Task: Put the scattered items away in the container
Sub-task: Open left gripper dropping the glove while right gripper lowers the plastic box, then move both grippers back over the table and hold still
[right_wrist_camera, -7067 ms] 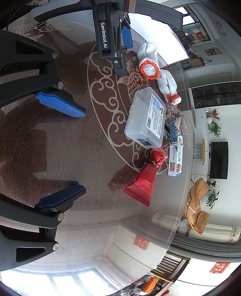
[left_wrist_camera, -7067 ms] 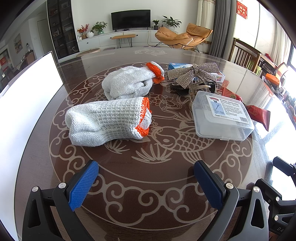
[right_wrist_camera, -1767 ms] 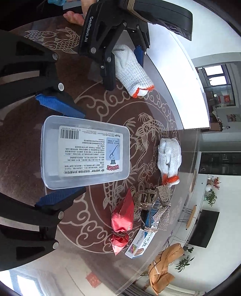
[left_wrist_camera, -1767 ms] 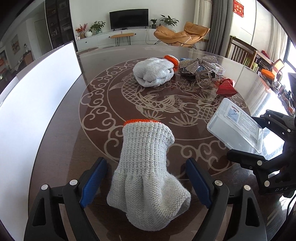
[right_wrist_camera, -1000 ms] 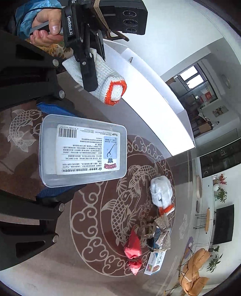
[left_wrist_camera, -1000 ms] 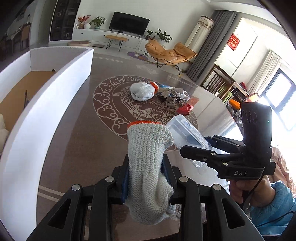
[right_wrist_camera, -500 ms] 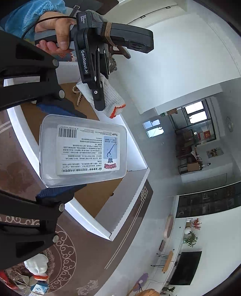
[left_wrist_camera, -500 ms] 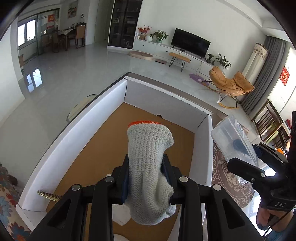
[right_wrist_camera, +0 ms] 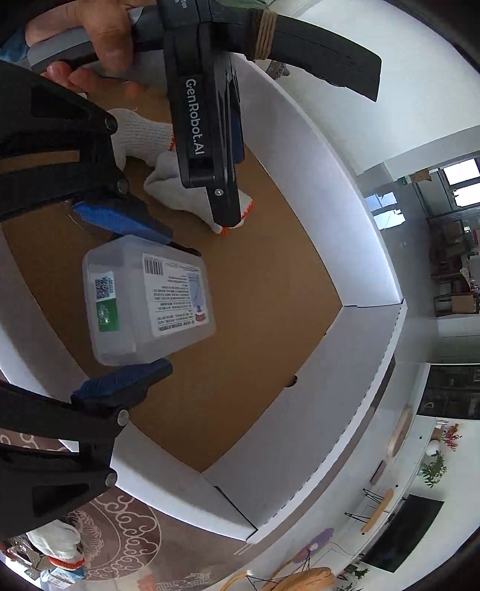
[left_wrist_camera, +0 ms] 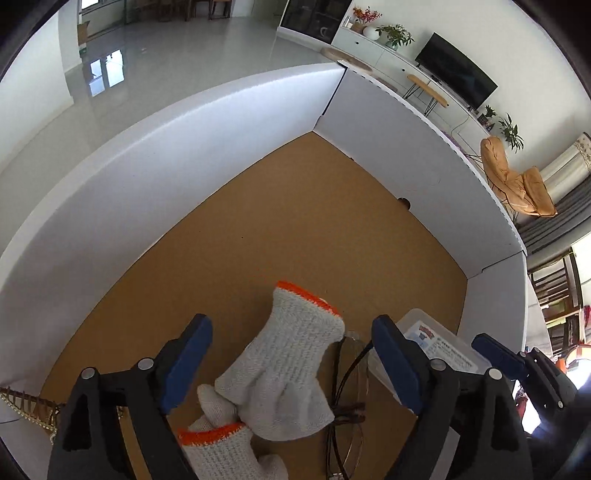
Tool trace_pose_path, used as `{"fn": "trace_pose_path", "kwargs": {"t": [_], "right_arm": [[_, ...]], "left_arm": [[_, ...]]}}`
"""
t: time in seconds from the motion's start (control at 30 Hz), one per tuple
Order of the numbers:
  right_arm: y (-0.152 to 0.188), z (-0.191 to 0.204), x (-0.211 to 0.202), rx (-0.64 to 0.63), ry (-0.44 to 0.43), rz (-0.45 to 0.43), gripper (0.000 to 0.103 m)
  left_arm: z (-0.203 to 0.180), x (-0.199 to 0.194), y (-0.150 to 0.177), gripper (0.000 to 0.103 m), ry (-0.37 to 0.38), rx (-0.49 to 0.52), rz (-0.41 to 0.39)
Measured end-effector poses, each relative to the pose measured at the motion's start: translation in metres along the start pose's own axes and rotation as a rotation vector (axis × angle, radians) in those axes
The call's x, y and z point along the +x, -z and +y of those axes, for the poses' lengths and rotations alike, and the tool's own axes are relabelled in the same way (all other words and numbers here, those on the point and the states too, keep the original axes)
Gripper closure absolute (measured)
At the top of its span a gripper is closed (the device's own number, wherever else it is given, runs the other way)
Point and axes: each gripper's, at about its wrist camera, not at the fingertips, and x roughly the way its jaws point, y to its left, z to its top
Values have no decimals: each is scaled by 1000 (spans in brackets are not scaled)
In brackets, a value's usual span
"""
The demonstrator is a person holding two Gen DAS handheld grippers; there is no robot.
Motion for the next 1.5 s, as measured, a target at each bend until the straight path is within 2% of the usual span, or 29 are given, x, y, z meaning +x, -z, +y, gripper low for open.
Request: {"fn": "trace_pose_path", "kwargs": {"t": [0.1,0.2,0.3,0.37,0.47,0.53,0.6,0.7,0.8,0.9,1.03,1.17,1.27,1.33,1.4,1.43,1.5], "right_arm": [[4,1,-13,-4,-5,-69,37],[11,-1,-34,11,-48,-124,37],[26,-10,-63,35,-78,-228,37],[49,-22,-83,63,-79,-287,37],[102,-51,-105,98,-19,-359,37],[146,-78,-115,140,25,-370,37],[197,-108,-122,205,87,-350,37],[275,-152,-136,296,207,-307,37],[340,-190,-153,371,351,-271,37],[382,-222,-167,445,430,-260,37],[401,-237,-174,462,475,-251,37],[403,-236,-176,459,516,-241,37],[403,-245,-168,490,544,-190,37],[404,-249,-167,516,529,-192,35],[409,-258,-169,575,497,-199,28],[412,-261,-171,595,476,-211,28],[410,-258,-169,583,493,-200,28]], "left_arm": [[1,-12,3,15,-38,8,-24],[-5,-39,5,15,-18,15,-81],[-32,-74,17,15,9,78,-153],[-59,-97,36,13,49,143,-190],[-105,-119,81,0,139,245,-209],[-137,-121,121,0,223,318,-190],[-170,-107,162,0,281,386,-149],[-218,-70,221,0,314,477,-106],[-264,-29,265,0,297,546,-68],[-297,-5,291,0,284,579,-78],[-324,13,304,0,227,652,-100],[-327,20,306,0,179,679,-101],[-319,20,301,0,221,642,-101],[-318,21,298,0,233,625,-105],[-324,25,300,0,192,654,-104],[-329,26,304,0,158,682,-100],[-337,30,310,0,93,730,-98]]}}
